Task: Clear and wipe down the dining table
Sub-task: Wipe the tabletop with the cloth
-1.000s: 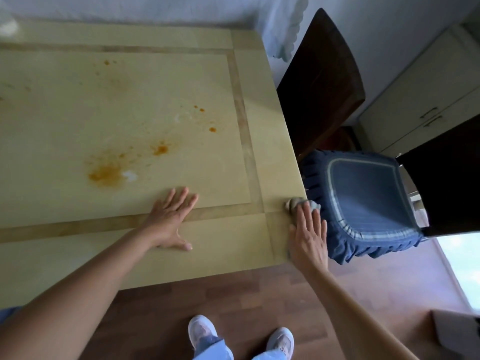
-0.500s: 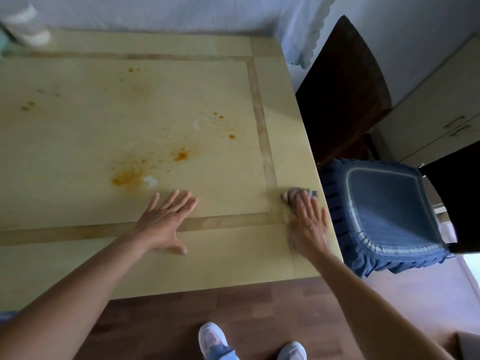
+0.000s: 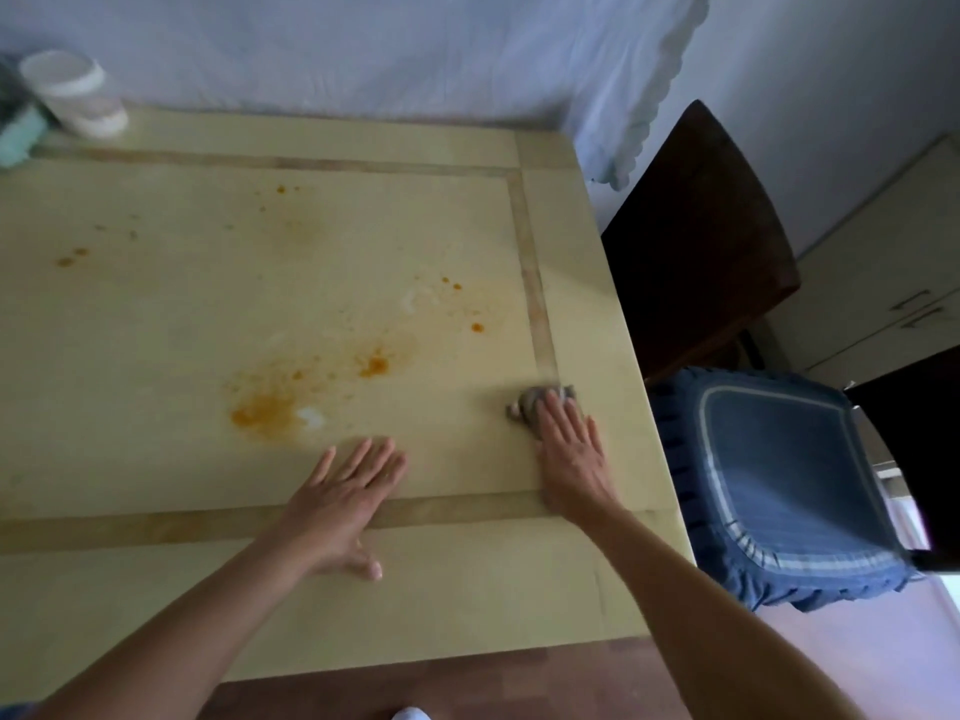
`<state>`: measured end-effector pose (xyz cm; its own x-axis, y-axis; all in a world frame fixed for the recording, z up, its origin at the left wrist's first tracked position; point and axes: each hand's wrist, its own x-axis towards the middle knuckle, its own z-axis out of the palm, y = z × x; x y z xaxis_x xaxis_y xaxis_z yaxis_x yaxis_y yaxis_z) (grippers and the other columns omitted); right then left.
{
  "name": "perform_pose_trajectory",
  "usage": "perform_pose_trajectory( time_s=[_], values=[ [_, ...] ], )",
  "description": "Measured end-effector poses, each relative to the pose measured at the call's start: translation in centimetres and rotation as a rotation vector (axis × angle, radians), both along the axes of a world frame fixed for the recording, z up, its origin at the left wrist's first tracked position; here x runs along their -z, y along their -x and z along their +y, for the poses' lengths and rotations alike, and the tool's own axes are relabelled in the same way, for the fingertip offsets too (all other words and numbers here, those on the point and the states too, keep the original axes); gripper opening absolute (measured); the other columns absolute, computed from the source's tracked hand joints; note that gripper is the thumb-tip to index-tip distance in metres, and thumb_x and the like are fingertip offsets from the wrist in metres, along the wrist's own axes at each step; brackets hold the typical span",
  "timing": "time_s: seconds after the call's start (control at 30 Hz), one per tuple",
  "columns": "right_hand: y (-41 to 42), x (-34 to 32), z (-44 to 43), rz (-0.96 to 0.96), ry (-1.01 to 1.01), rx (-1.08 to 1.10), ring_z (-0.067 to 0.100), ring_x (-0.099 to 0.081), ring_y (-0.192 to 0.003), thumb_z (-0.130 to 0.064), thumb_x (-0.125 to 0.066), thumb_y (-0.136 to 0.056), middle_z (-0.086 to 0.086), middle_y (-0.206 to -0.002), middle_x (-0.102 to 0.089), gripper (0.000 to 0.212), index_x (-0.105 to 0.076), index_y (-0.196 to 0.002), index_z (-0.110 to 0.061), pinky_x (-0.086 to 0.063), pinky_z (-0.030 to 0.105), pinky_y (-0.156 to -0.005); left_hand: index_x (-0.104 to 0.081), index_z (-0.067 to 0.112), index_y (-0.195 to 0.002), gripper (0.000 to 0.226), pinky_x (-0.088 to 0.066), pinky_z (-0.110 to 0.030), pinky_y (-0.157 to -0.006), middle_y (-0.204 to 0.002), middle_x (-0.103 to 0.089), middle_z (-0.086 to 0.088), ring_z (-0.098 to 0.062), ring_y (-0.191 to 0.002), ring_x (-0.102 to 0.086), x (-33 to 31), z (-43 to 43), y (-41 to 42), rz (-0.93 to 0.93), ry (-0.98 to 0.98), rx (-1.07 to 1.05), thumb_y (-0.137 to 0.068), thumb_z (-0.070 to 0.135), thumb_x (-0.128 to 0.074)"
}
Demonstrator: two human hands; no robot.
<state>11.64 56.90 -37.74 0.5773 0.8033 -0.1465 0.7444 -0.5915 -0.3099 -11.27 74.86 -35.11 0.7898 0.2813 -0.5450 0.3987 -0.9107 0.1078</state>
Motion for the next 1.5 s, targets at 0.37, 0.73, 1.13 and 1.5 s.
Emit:
perform_pose_trajectory(
  time_s=[0.37,0.73,1.13,1.5],
  values=[
    [-2.7,0.5,8.9,-0.065,0.001,0.229,0.027,0.004,-0.146,-0.019,-0.029,-0.098,0.007,-0.159,0.002,0.057,-0.006,-0.149,-0.011,0.001,0.041,-0.119,0.029,0.028,-0.140,0.130,0.016,-0.038,-0.109,-0.147,0.033,0.002,-0.020,-0.137,0.026,-0.3,0.0,0.0,-0.025,-0.014,-0.013,-0.065,0.057,-0.072],
    [-7.7,1.3,4.4,-0.088,0.011,-0.127,0.019,-0.002,-0.146,-0.013,-0.042,-0.094,-0.005,-0.155,0.004,0.064,-0.012,-0.149,-0.020,-0.002,0.037,-0.120,-0.019,0.022,-0.149,0.063,-0.004,-0.042,-0.118,-0.156,-0.024,0.004,-0.014,-0.145,-0.017,-4.6,10.7,-10.9,-0.189,-0.074,-0.161,-0.095,0.045,-0.039],
    [-6.9,0.9,20.5,-0.096,-0.089,0.042,0.036,-0.024,-0.141,-0.011,-0.040,-0.078,0.014,-0.153,-0.026,0.066,-0.031,-0.143,-0.004,-0.014,0.049,-0.116,0.003,0.024,-0.151,0.055,0.000,-0.048,-0.117,-0.159,0.010,0.002,-0.016,-0.147,0.006,-1.3,24.2,-19.8,0.077,-0.052,-0.362,-0.101,0.039,-0.013],
    [-21.1,2.0,16.4,-0.086,0.019,0.099,0.026,-0.013,-0.145,-0.021,-0.029,-0.092,0.005,-0.156,-0.017,0.056,-0.020,-0.147,-0.018,-0.016,0.047,-0.115,0.005,0.023,-0.151,0.055,-0.001,-0.045,-0.118,-0.159,0.013,0.002,-0.012,-0.147,0.006,-2.0,25.8,-20.4,0.195,-0.016,-0.297,-0.101,0.033,-0.018]
  ],
)
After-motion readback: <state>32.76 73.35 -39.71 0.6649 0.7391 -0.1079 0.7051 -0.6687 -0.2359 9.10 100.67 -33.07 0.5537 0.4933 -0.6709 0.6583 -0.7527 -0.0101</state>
